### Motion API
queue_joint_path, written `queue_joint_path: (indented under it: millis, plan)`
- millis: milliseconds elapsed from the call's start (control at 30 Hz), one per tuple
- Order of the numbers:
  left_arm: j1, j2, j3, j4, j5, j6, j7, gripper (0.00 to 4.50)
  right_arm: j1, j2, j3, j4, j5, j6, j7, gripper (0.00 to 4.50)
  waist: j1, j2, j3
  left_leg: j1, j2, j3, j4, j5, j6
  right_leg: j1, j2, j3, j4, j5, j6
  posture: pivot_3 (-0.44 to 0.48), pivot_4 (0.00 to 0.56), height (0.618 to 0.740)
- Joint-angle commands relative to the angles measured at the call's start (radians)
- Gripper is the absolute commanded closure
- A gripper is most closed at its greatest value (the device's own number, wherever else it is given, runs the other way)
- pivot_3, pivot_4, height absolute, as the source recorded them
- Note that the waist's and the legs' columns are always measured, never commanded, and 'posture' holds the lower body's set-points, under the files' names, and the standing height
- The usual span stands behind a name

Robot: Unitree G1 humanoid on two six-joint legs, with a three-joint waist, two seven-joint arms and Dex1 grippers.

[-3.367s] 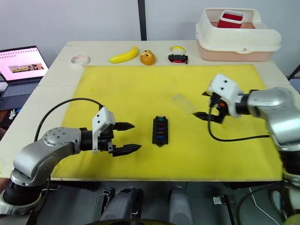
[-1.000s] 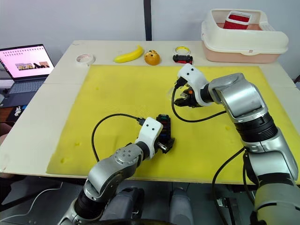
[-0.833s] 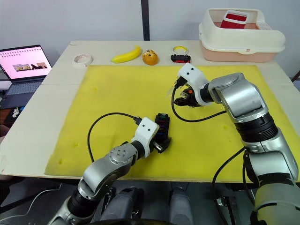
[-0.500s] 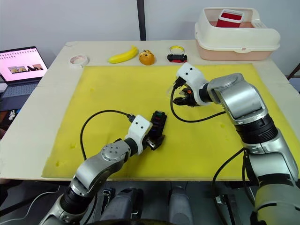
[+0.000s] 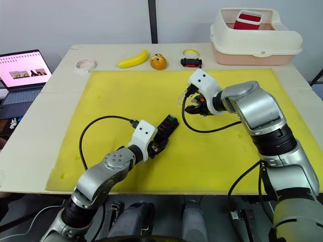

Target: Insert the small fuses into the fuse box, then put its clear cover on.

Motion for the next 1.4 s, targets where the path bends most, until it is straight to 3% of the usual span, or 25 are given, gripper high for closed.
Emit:
queue_joint_path:
  millis: [33,67,167,433,667,967,1400]
  plan:
    - [-0.002,0.057,0.049,0.030,0.013,-0.034,-0.035,1.96,0.004,-0.003,-0.048,-0.048,0.011,-0.007,-0.016,2.81,0.001,0.000,0.000,0.000,0.000,0.000,0.000,0.000,0.000,0.000,0.000,0.000,0.000,0.000,0.000,0.000,0.150,0.740]
    - [-0.001,0.094,0.036,0.061,-0.011,-0.118,-0.044,1.96,0.009,-0.004,-0.052,-0.055,0.014,-0.005,-0.019,2.81,0.002,0.000,0.000,0.000,0.000,0.000,0.000,0.000,0.000,0.000,0.000,0.000,0.000,0.000,0.000,0.000,0.150,0.740]
    - [-0.031,0.131,0.053,0.063,-0.044,-0.110,-0.170,1.96,0.025,-0.014,-0.065,-0.080,0.023,-0.003,-0.022,2.81,0.002,0.000,0.000,0.000,0.000,0.000,0.000,0.000,0.000,0.000,0.000,0.000,0.000,0.000,0.000,0.000,0.150,0.740]
    - [-0.138,0.310,0.008,0.218,-0.095,-0.381,-0.702,1.96,0.076,-0.109,-0.102,-0.162,0.070,-0.050,0.048,2.81,0.004,0.000,0.000,0.000,-0.001,0.000,0.000,0.000,0.000,0.000,-0.001,0.000,-0.001,0.000,0.000,0.000,0.150,0.740]
    - [-0.270,0.287,-0.036,0.451,-0.083,-0.563,-1.029,1.96,0.126,-0.195,-0.134,-0.301,0.170,-0.039,0.140,2.81,0.010,0.000,0.000,-0.001,-0.001,0.000,0.000,-0.001,0.001,0.001,-0.001,-0.001,-0.003,0.000,0.000,0.000,0.150,0.740]
    - [-0.342,0.197,-0.056,0.686,0.016,-0.793,-1.162,1.96,0.131,-0.182,-0.118,-0.472,0.353,0.098,0.170,2.81,0.007,0.000,0.000,-0.001,-0.001,0.000,0.000,-0.001,0.001,0.002,-0.001,-0.001,-0.004,0.000,0.000,0.000,0.150,0.740]
    - [-0.361,0.156,-0.050,0.799,0.102,-0.932,-1.172,1.96,0.091,-0.089,0.064,-0.463,0.348,0.196,0.040,2.81,0.025,0.000,0.000,-0.001,-0.001,-0.001,0.002,-0.001,0.002,0.003,-0.001,-0.001,-0.004,0.000,0.000,0.000,0.150,0.740]
